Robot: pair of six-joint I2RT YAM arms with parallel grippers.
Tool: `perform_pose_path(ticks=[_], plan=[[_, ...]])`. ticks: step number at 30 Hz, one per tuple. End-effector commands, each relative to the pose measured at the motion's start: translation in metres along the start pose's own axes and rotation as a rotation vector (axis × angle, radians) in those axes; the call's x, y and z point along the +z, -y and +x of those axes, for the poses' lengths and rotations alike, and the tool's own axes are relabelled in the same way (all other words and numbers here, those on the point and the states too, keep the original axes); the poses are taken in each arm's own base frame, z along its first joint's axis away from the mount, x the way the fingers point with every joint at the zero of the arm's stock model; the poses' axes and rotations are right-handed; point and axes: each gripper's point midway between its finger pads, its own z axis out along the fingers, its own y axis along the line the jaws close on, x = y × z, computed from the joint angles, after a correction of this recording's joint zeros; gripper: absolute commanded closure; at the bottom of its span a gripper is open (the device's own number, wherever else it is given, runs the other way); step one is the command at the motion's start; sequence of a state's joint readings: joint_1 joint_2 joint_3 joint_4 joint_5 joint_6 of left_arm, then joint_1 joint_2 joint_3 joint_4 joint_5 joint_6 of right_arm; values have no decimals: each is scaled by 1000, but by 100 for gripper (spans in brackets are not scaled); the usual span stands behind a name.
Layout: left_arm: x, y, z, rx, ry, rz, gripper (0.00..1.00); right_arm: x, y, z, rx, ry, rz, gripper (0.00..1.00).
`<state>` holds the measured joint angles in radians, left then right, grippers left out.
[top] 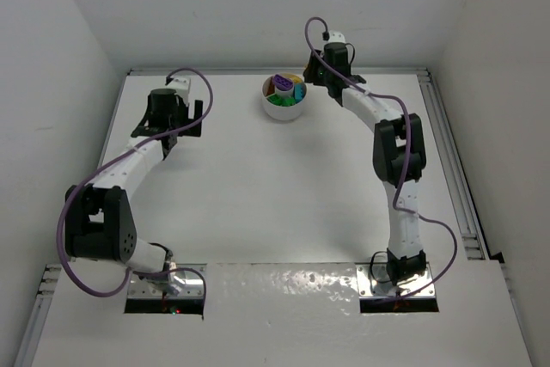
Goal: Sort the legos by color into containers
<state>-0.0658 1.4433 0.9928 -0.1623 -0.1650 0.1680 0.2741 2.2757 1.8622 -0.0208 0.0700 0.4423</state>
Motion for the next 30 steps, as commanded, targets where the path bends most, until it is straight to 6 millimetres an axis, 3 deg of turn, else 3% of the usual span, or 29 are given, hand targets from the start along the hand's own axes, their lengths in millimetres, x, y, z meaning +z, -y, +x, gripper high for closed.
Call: perform_pose_path(ticks=[1,21,30], plan=[[-2,-2,-23,1,69,-4,5,-24,-18,-62,-15,169,-31,100],[-6,-3,-24,6,81,-8,4,-28,-16,-9,100,59,-55,100],[-8,-5,-26,13,90,-18,4,-40,-25,-4,112,52,-73,100]])
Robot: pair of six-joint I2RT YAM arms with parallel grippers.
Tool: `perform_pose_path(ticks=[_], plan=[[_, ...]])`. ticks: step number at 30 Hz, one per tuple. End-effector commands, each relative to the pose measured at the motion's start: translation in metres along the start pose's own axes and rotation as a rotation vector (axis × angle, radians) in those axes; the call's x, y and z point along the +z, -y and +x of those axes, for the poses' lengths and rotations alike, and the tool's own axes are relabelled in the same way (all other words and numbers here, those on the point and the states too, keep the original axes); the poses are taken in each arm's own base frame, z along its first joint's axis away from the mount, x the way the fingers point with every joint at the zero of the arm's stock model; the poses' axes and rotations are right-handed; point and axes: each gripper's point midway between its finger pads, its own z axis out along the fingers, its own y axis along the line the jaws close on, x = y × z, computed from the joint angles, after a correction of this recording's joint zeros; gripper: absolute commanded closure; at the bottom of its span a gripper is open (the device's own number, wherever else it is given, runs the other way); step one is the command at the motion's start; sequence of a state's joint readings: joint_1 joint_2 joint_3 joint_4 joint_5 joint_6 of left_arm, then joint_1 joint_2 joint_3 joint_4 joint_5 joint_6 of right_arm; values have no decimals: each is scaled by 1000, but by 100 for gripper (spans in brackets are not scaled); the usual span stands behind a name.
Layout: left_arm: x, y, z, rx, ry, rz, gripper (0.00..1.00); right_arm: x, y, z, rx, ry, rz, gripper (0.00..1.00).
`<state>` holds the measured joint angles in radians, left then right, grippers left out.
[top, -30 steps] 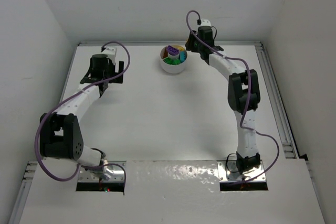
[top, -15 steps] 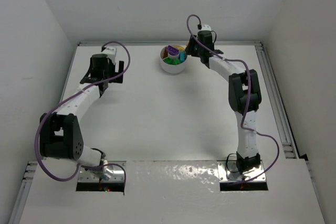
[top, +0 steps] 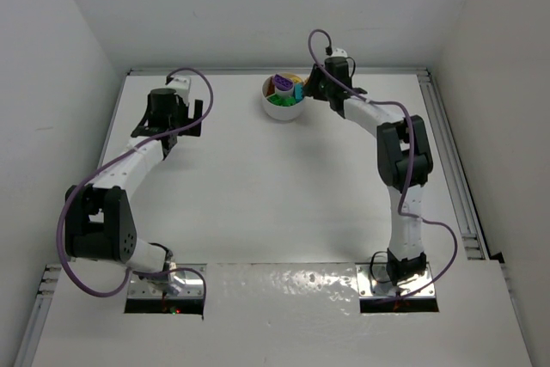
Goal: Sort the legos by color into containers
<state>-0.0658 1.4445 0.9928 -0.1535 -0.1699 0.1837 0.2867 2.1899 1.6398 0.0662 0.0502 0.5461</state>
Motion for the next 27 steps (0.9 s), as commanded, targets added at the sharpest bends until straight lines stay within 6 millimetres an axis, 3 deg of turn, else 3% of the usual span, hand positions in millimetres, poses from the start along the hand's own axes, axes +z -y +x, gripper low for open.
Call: perform_pose_path(ticks=[1,16,27], plan=[[-8,-4,-24,-3,83,-12,4,-25,-28,-41,14,103,-69,100],[-9,-6,-23,7,93,-22,4,-24,-36,-4,44,24,-68,100],[-11,-8,-20,8,97,-32,3,-48,-43,9,97,17,-99,100]])
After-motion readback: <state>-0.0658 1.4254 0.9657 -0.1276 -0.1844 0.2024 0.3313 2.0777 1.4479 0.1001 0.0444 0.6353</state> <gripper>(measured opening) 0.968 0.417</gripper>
